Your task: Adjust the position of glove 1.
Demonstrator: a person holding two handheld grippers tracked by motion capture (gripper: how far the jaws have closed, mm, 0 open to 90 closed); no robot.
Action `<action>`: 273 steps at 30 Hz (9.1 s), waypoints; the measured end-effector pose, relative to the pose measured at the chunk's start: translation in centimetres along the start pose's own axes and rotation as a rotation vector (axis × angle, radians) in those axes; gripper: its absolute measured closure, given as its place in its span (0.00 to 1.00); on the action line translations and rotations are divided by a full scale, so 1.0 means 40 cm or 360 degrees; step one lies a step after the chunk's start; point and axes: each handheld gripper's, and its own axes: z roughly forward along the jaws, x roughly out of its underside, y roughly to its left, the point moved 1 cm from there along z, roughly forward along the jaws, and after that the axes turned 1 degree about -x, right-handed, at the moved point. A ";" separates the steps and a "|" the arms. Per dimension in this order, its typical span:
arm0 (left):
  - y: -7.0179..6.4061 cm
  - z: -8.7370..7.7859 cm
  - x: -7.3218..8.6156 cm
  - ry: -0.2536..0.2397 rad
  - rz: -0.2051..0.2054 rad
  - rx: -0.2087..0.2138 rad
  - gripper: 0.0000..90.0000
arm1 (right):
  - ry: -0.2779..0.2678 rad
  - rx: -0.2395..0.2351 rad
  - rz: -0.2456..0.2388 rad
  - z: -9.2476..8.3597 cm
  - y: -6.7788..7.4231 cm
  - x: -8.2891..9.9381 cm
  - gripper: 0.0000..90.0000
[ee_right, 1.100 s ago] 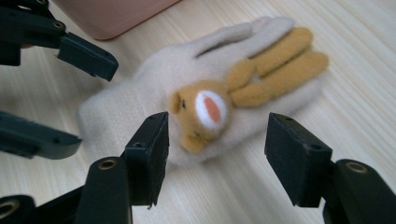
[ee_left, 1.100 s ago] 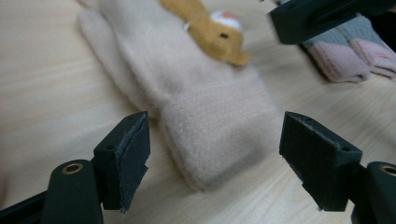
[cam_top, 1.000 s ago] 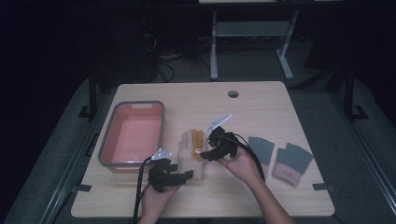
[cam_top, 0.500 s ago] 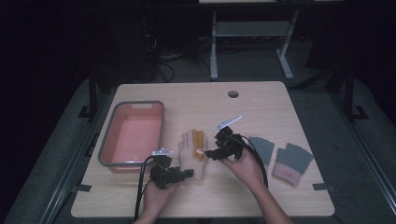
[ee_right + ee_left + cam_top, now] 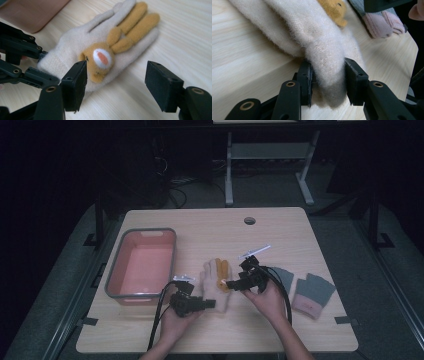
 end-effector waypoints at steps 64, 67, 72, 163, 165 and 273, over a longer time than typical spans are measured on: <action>-0.011 0.052 -0.039 0.0114 -0.0062 0.0109 0.74 | -0.0049 -0.0322 0.0523 0.078 -0.045 0.100 0.87; -0.010 0.051 -0.040 0.0106 -0.0060 0.0122 0.74 | -0.0053 -0.0312 0.0500 0.073 -0.042 0.097 0.88; -0.002 0.048 -0.040 0.0112 -0.0090 0.0176 0.74 | -0.0048 -0.0308 0.0470 0.067 -0.040 0.093 0.89; -0.037 -0.166 -0.182 -0.0155 0.0060 0.0313 0.76 | -0.0200 -0.0388 0.0287 -0.118 0.054 -0.111 0.91; -0.035 -0.171 -0.185 -0.0154 0.0066 0.0315 0.76 | -0.0208 -0.0391 0.0280 -0.116 0.054 -0.116 0.91; 0.225 -0.598 -0.137 -0.0529 -0.0141 0.0097 0.77 | -0.0073 -0.0659 0.0013 0.120 0.365 -0.506 0.91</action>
